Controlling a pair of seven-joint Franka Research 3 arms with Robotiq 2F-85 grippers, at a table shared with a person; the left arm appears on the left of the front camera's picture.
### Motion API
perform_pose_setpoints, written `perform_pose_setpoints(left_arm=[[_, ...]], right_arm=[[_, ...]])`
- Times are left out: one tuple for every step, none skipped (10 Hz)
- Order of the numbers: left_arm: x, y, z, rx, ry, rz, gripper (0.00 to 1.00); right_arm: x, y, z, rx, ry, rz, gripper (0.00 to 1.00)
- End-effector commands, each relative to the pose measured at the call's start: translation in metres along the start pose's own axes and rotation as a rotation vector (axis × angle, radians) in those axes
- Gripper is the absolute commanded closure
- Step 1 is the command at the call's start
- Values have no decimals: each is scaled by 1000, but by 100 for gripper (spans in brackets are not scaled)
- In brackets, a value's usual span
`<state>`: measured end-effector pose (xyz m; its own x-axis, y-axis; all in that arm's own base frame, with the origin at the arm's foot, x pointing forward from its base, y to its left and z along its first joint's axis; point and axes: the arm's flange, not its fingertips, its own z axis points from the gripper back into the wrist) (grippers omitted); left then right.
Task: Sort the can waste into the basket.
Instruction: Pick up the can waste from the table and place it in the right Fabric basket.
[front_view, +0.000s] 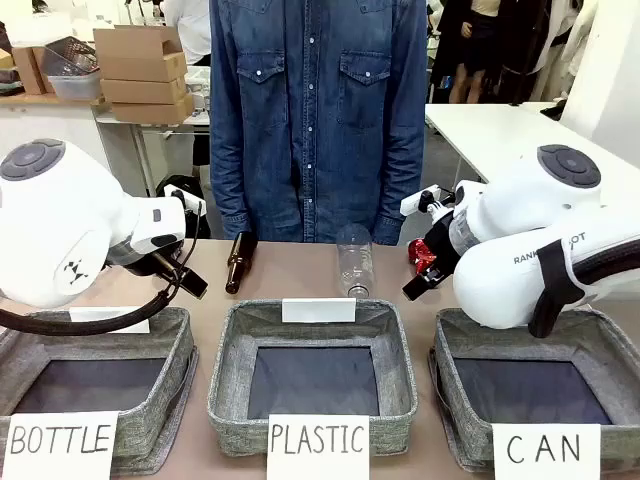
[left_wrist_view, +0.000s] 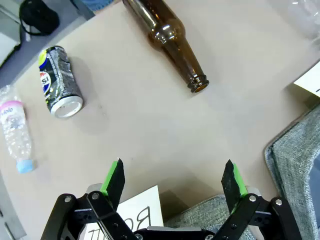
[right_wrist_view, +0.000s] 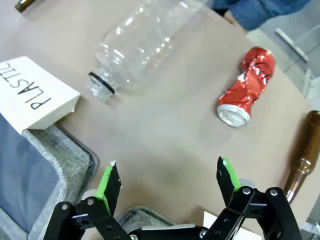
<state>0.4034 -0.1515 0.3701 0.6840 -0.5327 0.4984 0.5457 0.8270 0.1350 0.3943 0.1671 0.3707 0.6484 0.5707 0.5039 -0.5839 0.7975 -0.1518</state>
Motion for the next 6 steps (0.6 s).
perform_pose_setpoints(left_arm=[[0, 0, 0, 0, 0, 0, 0], [0, 0, 0, 0, 0, 0, 0], [0, 0, 0, 0, 0, 0, 0], [0, 0, 0, 0, 0, 0, 0], [0, 0, 0, 0, 0, 0, 0], [0, 0, 0, 0, 0, 0, 0]], right_arm=[[0, 0, 0, 0, 0, 0, 0], [0, 0, 0, 0, 0, 0, 0], [0, 0, 0, 0, 0, 0, 0], [0, 0, 0, 0, 0, 0, 0], [0, 0, 0, 0, 0, 0, 0], [0, 0, 0, 0, 0, 0, 0]])
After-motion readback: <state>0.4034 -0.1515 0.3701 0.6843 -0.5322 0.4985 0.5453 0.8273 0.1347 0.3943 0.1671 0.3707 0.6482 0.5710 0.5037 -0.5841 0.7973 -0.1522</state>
